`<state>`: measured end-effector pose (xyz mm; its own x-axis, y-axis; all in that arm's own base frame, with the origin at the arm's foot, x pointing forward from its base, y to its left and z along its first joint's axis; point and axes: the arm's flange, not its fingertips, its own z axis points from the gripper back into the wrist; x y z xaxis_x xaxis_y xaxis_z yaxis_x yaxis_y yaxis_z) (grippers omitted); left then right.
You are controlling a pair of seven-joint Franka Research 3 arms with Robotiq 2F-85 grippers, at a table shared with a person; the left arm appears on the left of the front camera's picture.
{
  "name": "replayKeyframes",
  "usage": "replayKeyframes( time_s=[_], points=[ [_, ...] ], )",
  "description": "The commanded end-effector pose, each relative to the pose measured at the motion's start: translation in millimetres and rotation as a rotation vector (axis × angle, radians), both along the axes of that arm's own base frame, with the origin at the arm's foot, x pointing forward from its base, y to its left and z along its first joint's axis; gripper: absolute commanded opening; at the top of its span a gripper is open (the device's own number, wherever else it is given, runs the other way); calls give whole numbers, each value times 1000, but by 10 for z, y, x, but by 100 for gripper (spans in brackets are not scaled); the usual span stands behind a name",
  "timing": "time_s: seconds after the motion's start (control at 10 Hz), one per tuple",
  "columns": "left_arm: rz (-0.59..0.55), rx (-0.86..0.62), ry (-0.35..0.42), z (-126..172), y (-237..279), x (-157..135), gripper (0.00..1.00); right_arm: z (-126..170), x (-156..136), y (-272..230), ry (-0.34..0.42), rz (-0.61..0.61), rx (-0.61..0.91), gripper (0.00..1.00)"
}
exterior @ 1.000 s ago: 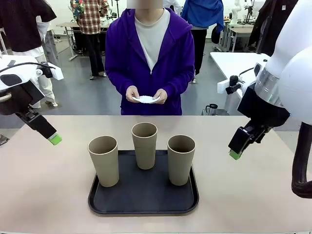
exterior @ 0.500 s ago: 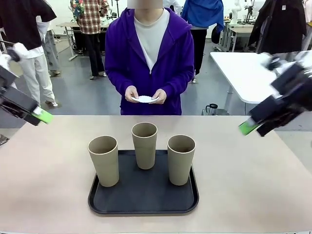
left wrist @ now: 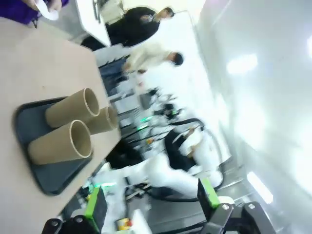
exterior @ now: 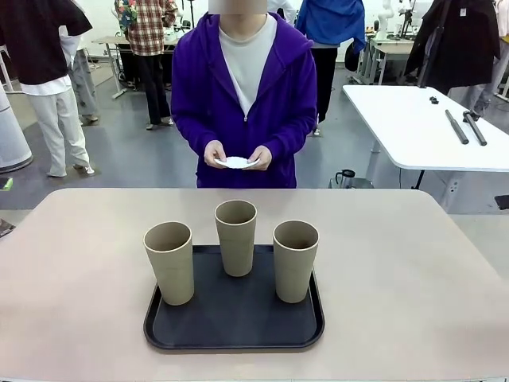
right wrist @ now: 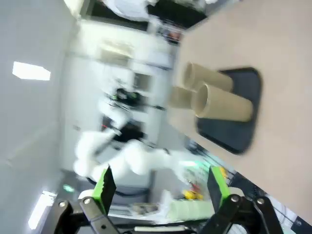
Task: Place coasters on the table and set cups on them.
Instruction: Pick up one Reusable plastic cup and place it on a coaster set by the human.
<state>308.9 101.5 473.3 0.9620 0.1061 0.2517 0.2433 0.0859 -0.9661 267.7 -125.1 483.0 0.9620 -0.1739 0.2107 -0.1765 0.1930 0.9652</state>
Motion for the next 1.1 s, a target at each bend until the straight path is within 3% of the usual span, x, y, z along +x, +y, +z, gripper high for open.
replayKeyframes(
  time_s=[0.0, 0.2, 0.4, 0.9, 1.0],
  points=[
    [49, -39, 125, -165, 115, 192, 100, -493, -52, 176, 34, -77, 244, 100],
    [77, 1, 194, -379, 203, 244, 100, -772, -87, 52, 71, -109, 254, 100],
    [88, 138, 253, -574, 172, 318, 100, -939, -40, 5, 112, -102, 192, 100],
    [60, 244, 300, -677, 262, 359, 100, -1003, 24, 56, 138, 24, 83, 100],
    [65, 201, 282, -721, 184, 347, 100, -989, 18, 62, 144, 45, 81, 100]
  ],
)
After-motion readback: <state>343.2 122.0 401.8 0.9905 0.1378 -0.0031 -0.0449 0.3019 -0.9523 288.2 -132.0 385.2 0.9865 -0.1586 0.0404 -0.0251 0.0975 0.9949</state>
